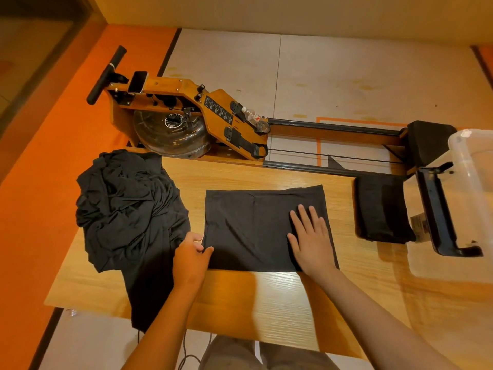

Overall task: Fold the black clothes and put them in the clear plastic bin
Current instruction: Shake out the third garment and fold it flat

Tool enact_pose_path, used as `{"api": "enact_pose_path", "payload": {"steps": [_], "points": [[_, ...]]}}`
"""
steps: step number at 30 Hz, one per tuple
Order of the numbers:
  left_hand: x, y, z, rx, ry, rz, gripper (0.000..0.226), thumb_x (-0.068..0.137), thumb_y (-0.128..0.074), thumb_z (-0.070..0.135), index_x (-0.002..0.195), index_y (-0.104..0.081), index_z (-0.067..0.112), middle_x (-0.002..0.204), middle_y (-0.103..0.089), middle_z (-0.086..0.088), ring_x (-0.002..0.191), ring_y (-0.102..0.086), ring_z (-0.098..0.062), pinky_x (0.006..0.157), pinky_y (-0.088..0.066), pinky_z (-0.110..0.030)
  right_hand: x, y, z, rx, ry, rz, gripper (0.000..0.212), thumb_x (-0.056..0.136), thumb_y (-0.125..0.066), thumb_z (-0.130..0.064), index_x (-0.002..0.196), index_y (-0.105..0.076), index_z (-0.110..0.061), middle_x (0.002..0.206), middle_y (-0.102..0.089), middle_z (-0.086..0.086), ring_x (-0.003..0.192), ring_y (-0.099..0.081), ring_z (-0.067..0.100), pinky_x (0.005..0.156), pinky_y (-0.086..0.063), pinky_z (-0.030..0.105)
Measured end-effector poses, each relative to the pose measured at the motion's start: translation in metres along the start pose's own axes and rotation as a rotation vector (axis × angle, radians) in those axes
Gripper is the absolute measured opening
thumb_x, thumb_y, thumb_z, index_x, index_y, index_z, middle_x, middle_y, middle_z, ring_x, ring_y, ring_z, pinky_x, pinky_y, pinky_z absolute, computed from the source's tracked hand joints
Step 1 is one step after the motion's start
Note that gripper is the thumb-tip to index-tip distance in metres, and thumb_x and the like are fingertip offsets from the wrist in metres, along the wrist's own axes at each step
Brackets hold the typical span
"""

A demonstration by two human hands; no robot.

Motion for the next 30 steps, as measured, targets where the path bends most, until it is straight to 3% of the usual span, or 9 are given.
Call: {"api": "enact_pose_path", "payload": {"steps": [3,7,10,13,17,20,23,27,30], "points": [[-0.002,0.001,0.001,-0.014,-0.013,0.0,0.023,0.08,-0.075,0.003,0.094,-0.056,0.006,0.067,-0.057,-0.007,0.073,-0.061,-0.032,0.061,-0.044,-0.03,-0.005,-0.009,0.002,-0.019,-0.008,-0.045,0.068,0.087,0.007,-0.055,0.149,0.005,-0.028,0.158,0.011,-0.005,0.144,0.02,0.017,0.116,0.012,0.036],[-0.007,0.007,-0.003,-0.019,-0.022,0.023,0.025,0.079,-0.074,0.0,0.097,-0.057,0.003,0.066,-0.054,-0.002,0.062,-0.053,-0.015,0.055,-0.041,-0.025,-0.006,-0.012,0.003,0.005,-0.028,-0.053,0.066,0.087,0.007,-0.055,0.149,0.006,-0.03,0.158,0.011,-0.005,0.145,0.019,0.018,0.117,0.012,0.036],[-0.011,0.007,-0.011,-0.017,0.014,-0.014,0.031,0.08,-0.075,0.003,0.104,-0.056,0.004,0.067,-0.056,-0.005,0.066,-0.056,-0.018,0.064,-0.049,-0.032,-0.006,-0.004,0.001,0.05,-0.033,-0.045,0.061,0.097,-0.013,-0.051,0.153,-0.005,-0.026,0.162,0.0,-0.001,0.148,0.011,0.02,0.117,0.008,0.035],[-0.003,0.006,0.001,0.061,-0.053,0.041,0.038,0.082,-0.076,0.015,0.111,-0.055,0.003,0.09,-0.057,-0.014,0.09,-0.056,-0.029,0.071,-0.041,-0.032,-0.011,0.01,0.007,0.152,-0.164,0.083,0.056,0.101,-0.042,-0.035,0.151,-0.028,-0.016,0.159,-0.022,0.006,0.149,-0.01,0.024,0.118,-0.005,0.037],[0.008,-0.005,0.055,0.253,-0.246,0.061,0.045,0.089,-0.067,0.025,0.128,-0.051,0.007,0.123,-0.052,-0.011,0.12,-0.045,-0.028,0.098,-0.038,-0.038,-0.021,0.019,0.027,0.183,-0.292,0.12,0.059,0.099,-0.047,-0.033,0.151,-0.026,-0.012,0.158,-0.024,0.009,0.148,-0.015,0.025,0.12,-0.012,0.039],[-0.009,-0.041,0.099,0.273,-0.476,-0.067,0.047,0.093,-0.061,0.024,0.135,-0.045,0.014,0.14,-0.045,-0.006,0.131,-0.037,-0.022,0.108,-0.032,-0.036,-0.024,0.02,0.038,0.141,-0.149,0.041,0.058,0.101,-0.044,-0.032,0.153,-0.021,-0.02,0.161,-0.015,0.002,0.149,-0.005,0.022,0.117,-0.001,0.033],[-0.045,-0.097,0.098,0.432,-0.593,-0.24,0.056,0.098,-0.048,0.034,0.15,-0.031,0.02,0.161,-0.017,-0.001,0.148,-0.015,-0.021,0.119,-0.015,-0.036,-0.028,0.012,0.042,0.0,0.089,-0.098,0.052,0.102,-0.036,-0.034,0.152,-0.021,-0.027,0.161,-0.014,-0.003,0.149,-0.005,0.017,0.116,0.001,0.033],[-0.06,-0.126,0.065,0.561,-0.57,-0.321,0.063,0.101,-0.017,0.049,0.141,-0.048,0.011,0.151,-0.039,-0.013,0.14,-0.034,-0.029,0.108,-0.035,-0.049,-0.05,0.001,0.046,-0.135,-0.011,-0.085,0.053,0.095,-0.026,-0.042,0.145,-0.04,-0.029,0.15,-0.042,-0.001,0.14,-0.035,0.02,0.11,-0.029,0.04],[-0.035,-0.11,0.064,0.631,-0.692,-0.461,0.069,0.096,-0.012,0.056,0.143,-0.046,0.017,0.157,-0.03,-0.003,0.146,-0.015,-0.016,0.119,-0.012,-0.036,-0.076,-0.007,0.03,-0.063,-0.12,-0.051,0.056,0.091,-0.029,-0.045,0.135,-0.056,-0.023,0.138,-0.057,0.006,0.124,-0.055,0.027,0.095,-0.049,0.042]]}}
Point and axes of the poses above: each hand's wrist, its own x-axis towards the middle knuckle, its own y-axis out of the back of the hand, z = x × y, the point moved 2 cm from there along x, towards the middle knuckle
